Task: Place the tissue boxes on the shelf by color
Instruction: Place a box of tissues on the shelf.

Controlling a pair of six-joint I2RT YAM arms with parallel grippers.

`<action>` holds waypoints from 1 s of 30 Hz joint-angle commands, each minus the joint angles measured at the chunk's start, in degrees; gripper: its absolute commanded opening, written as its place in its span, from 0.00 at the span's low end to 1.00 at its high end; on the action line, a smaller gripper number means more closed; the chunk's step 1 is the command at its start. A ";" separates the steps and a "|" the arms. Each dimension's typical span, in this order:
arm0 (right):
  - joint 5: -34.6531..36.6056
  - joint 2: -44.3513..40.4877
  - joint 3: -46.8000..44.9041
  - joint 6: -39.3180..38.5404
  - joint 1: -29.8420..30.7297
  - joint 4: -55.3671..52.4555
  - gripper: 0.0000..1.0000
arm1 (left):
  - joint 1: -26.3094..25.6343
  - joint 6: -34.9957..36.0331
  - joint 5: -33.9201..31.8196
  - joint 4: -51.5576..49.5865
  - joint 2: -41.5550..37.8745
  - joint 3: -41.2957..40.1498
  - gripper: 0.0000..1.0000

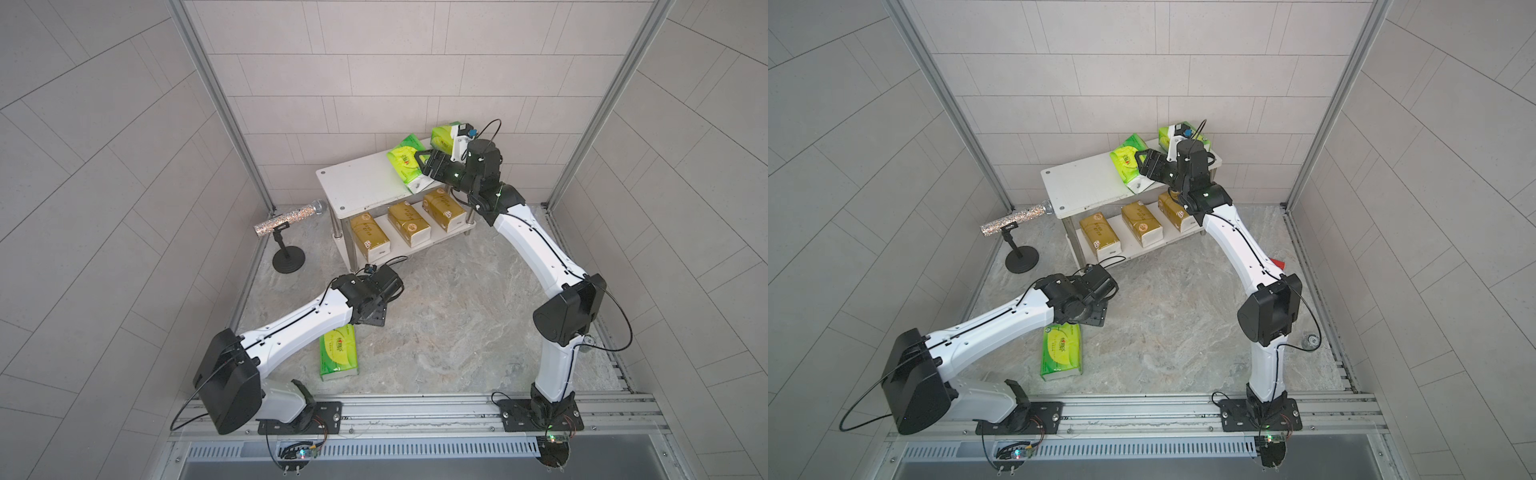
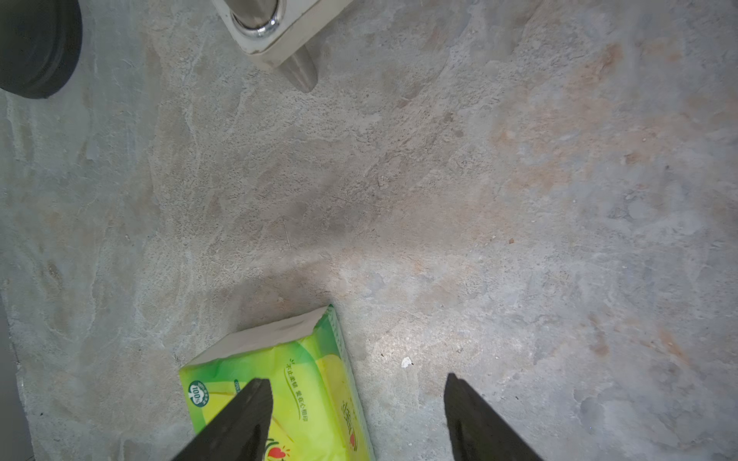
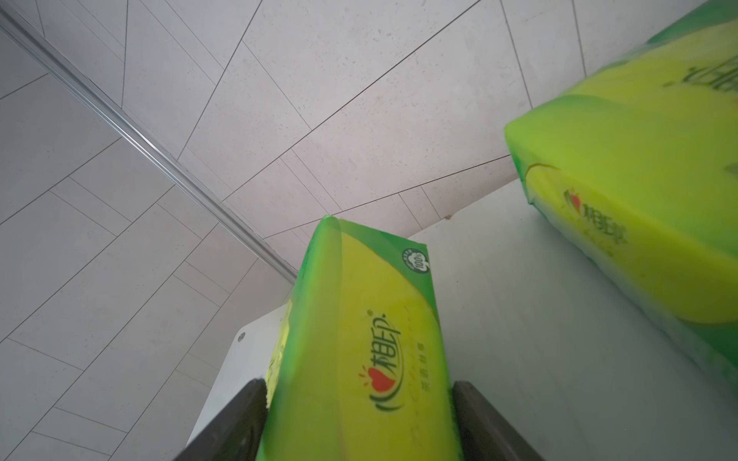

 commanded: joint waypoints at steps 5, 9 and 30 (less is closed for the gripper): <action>3.87 0.32 4.61 -7.71 -0.06 -5.08 0.86 | 0.63 0.05 -0.68 -0.32 0.14 0.46 0.76; 2.75 -0.15 5.54 -9.66 -0.18 -5.99 0.87 | 0.60 -0.01 -0.50 -0.46 0.26 0.80 0.76; -1.60 -18.97 -10.55 -20.36 -0.18 -13.92 0.82 | 0.72 0.01 -0.14 0.29 0.95 0.75 0.76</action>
